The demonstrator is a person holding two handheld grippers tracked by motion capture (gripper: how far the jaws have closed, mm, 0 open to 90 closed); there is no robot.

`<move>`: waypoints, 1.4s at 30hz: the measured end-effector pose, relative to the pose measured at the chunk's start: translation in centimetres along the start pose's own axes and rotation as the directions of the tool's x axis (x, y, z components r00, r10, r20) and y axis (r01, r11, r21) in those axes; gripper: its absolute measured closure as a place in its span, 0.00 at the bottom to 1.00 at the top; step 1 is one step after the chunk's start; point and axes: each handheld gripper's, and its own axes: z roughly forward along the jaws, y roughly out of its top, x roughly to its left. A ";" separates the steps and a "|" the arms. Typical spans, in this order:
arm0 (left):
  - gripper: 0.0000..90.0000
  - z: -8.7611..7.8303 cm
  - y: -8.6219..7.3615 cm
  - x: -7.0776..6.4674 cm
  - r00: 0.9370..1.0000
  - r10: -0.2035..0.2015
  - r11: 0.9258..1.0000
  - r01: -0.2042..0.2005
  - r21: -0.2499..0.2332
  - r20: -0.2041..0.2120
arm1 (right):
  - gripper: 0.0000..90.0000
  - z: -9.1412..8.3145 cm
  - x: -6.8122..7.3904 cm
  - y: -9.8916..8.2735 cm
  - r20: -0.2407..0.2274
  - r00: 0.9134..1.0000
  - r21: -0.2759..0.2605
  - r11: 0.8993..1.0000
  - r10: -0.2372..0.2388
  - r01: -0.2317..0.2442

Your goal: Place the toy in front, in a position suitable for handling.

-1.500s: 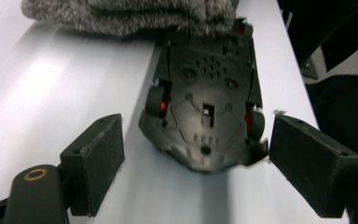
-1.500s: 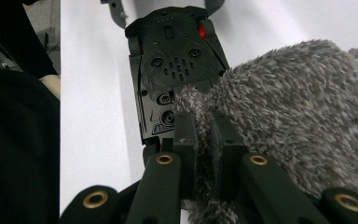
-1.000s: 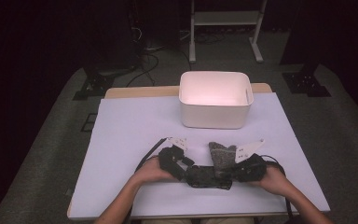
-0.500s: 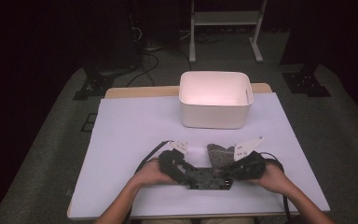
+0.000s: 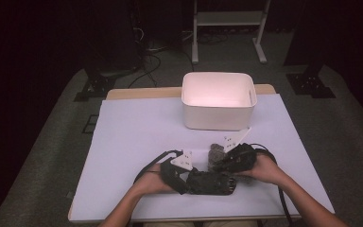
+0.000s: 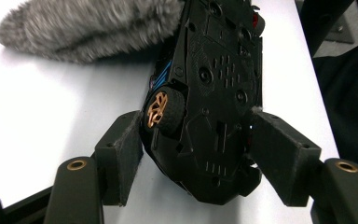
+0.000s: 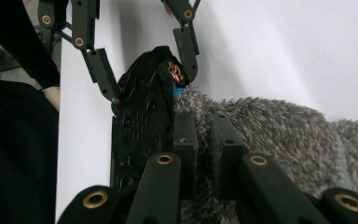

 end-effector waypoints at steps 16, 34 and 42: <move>0.32 0.4 -0.9 0.6 0.979 -0.133 0.990 0.139 -0.031 0.153 | 0.92 -0.9 2.0 -1.0 -0.058 0.998 -0.067 0.998 0.008 -0.012; 0.71 0.5 0.1 -0.5 0.991 0.036 0.997 -0.028 -0.066 0.131 | 0.91 -1.2 3.7 -1.1 -0.044 0.998 -0.068 0.997 -0.051 0.048; 0.72 -0.2 0.4 0.7 0.996 0.085 0.994 -0.085 -0.069 0.003 | 0.91 -1.0 2.6 0.1 -0.011 0.998 -0.073 0.996 -0.061 0.060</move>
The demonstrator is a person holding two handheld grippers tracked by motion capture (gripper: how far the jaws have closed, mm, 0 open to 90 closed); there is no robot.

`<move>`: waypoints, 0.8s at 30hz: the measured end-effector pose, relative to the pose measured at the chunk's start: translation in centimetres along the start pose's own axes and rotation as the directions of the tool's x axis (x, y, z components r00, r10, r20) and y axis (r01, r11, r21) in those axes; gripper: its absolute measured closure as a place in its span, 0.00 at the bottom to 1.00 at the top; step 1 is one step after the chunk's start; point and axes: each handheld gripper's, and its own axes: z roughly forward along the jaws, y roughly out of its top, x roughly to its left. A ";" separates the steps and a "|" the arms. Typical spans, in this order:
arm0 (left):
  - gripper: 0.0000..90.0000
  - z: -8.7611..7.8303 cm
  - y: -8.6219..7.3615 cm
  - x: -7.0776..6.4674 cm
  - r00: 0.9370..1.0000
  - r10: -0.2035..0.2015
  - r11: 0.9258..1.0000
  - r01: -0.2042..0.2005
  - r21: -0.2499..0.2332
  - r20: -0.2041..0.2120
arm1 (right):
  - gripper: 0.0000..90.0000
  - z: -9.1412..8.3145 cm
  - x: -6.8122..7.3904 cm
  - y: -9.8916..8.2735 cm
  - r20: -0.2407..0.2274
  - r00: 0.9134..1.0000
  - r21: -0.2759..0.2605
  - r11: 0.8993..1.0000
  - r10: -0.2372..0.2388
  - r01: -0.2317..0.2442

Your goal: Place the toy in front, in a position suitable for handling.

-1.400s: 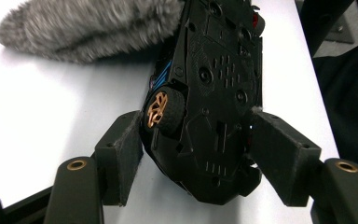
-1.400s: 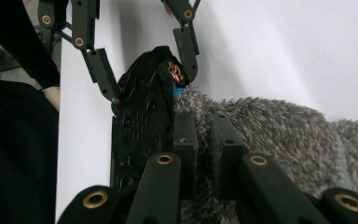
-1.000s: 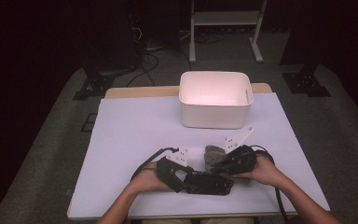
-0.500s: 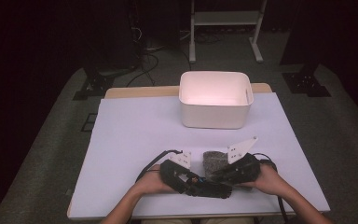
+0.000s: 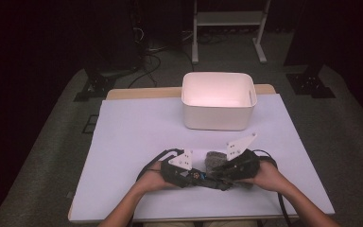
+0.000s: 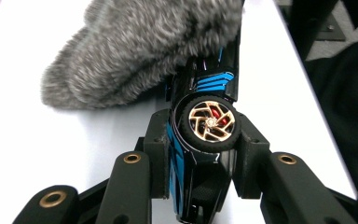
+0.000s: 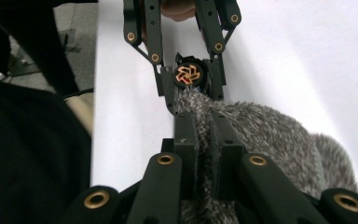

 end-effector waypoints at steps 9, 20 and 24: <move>0.73 -0.3 -1.1 0.8 0.998 -0.046 0.999 0.046 -0.016 -0.038 | 0.91 2.0 -0.8 2.1 0.001 0.999 0.009 0.999 -0.036 0.036; 0.70 -1.1 -2.4 0.9 0.996 -0.087 0.996 0.086 -0.027 -0.035 | 0.92 -1.2 -0.6 -1.0 0.067 0.998 0.044 0.999 -0.004 0.001; 0.75 -0.9 -2.6 1.0 0.995 -0.098 0.995 0.097 -0.025 -0.019 | 0.91 -2.6 -0.4 -2.5 0.090 0.996 0.036 0.999 0.025 -0.028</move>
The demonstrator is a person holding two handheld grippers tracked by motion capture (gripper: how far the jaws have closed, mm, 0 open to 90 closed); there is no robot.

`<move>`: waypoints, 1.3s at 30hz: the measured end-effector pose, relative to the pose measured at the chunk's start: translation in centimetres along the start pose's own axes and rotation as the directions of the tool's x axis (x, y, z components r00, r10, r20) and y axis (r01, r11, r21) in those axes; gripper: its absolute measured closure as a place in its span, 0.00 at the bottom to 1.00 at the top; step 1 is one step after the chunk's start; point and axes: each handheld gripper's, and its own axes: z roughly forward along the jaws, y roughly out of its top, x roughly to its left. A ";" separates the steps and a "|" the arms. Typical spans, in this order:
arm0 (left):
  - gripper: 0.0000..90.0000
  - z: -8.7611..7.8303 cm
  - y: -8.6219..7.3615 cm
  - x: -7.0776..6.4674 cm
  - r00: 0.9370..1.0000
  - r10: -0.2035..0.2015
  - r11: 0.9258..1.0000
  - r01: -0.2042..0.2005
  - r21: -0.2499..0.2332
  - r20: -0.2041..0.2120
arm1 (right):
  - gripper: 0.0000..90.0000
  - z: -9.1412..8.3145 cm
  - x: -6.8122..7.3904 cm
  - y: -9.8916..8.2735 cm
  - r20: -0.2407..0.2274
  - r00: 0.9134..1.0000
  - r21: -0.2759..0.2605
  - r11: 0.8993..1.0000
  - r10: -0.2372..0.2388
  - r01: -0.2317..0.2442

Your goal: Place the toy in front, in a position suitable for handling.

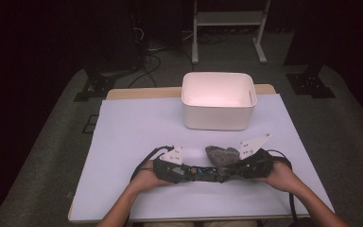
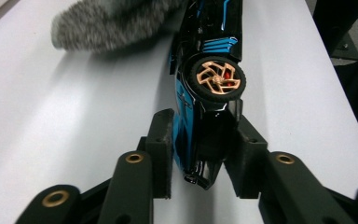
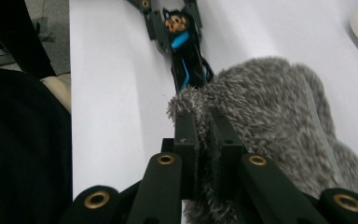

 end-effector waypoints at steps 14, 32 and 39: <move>0.76 0.2 -0.1 0.1 1.000 -0.021 1.000 0.021 -0.005 0.006 | 0.92 0.8 0.5 1.0 -0.020 1.000 0.000 1.000 -0.022 0.022; 0.76 0.1 0.0 0.0 1.000 -0.028 1.000 0.028 -0.003 -0.008 | 0.92 -0.7 -0.3 -1.1 0.014 1.000 -0.014 1.000 0.027 -0.027; 0.75 0.2 0.1 0.0 1.000 -0.026 1.000 0.026 -0.005 -0.009 | 0.92 -1.1 0.1 -1.5 0.002 0.999 -0.034 0.999 0.043 -0.043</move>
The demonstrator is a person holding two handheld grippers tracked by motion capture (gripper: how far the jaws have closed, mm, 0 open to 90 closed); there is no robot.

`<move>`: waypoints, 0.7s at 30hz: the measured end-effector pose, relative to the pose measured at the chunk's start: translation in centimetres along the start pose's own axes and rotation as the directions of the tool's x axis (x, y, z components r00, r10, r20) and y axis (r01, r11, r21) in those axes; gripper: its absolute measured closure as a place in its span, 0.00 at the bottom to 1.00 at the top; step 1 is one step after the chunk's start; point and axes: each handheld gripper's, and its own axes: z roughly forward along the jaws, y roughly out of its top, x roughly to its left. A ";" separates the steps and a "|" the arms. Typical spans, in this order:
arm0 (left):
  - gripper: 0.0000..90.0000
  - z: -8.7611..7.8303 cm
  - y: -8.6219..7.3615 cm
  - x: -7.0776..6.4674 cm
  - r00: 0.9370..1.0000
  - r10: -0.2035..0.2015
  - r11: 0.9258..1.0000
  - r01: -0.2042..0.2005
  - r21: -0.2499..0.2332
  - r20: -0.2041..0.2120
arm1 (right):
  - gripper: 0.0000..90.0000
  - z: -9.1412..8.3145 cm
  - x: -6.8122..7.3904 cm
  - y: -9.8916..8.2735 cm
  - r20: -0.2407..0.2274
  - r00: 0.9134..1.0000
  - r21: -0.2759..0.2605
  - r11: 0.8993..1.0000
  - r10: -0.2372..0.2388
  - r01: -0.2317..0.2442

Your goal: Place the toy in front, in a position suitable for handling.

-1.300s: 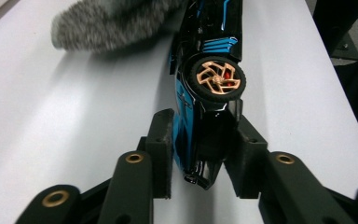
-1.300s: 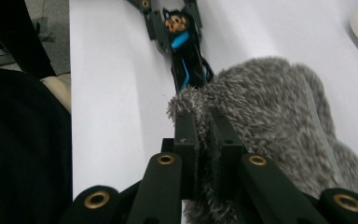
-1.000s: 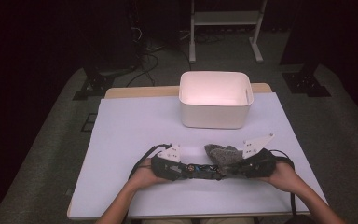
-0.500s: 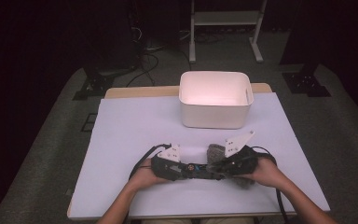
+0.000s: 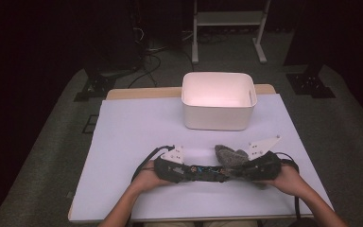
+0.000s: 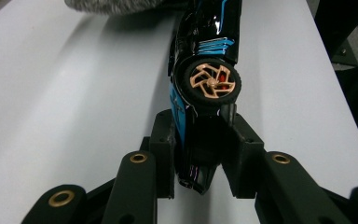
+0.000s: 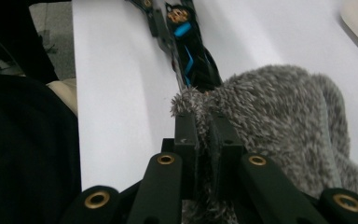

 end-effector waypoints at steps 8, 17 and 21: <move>0.75 0.0 0.0 0.0 1.000 0.009 1.000 -0.009 -0.013 -0.005 | 0.92 3.2 0.4 3.8 -0.051 0.995 0.052 0.995 -0.085 0.087; 0.75 0.0 0.1 -0.1 1.000 0.014 1.000 -0.014 -0.023 -0.002 | 0.92 7.2 0.4 8.1 -0.108 0.984 0.079 0.986 -0.140 0.149; 0.75 0.0 0.0 0.0 1.000 0.013 1.000 -0.013 -0.022 0.000 | 0.92 8.4 0.5 9.3 -0.122 0.978 0.088 0.980 -0.167 0.178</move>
